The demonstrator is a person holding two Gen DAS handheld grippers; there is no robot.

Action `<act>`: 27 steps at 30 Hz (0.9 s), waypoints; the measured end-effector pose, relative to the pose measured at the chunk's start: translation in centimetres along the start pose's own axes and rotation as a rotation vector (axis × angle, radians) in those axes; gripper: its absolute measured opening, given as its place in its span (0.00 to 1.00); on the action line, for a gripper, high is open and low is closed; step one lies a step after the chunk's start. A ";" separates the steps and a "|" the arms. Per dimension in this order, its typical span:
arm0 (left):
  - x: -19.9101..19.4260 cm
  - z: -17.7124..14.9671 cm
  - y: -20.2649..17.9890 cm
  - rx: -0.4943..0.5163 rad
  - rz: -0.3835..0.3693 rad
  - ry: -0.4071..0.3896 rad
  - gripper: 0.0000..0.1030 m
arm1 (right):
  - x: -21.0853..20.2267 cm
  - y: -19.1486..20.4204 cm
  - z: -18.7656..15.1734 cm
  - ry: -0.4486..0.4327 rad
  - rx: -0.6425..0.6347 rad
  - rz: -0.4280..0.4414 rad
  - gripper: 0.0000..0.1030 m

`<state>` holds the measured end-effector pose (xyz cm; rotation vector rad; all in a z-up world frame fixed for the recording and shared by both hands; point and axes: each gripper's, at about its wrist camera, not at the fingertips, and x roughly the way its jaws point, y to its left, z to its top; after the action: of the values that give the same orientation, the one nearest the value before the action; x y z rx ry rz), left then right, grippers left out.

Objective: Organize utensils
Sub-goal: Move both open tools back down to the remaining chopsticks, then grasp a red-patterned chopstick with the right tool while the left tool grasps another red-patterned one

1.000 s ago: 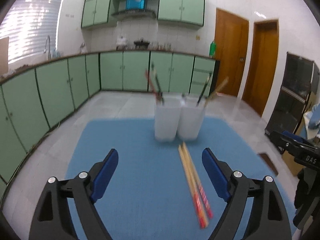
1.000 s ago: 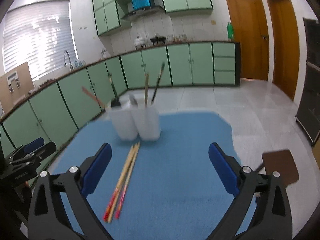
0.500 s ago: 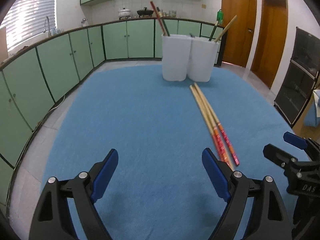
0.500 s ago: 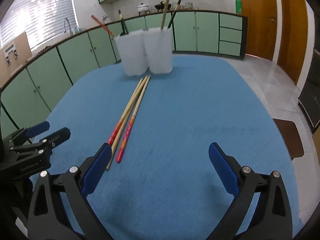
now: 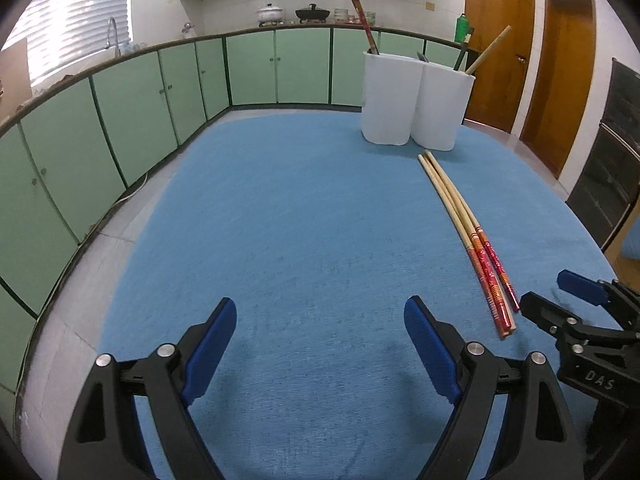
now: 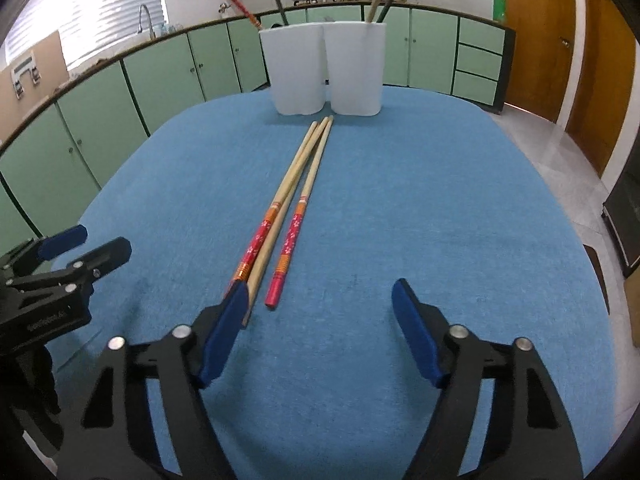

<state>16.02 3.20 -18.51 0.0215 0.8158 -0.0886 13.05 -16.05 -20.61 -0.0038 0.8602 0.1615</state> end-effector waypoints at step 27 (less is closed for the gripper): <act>0.0 -0.4 -1.3 0.011 -0.035 0.011 0.82 | 1.2 0.5 0.6 0.041 -0.007 0.038 0.06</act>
<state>15.65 1.91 -18.78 0.0186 0.8268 -0.1263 14.20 -15.30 -21.08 0.0025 0.9012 0.2006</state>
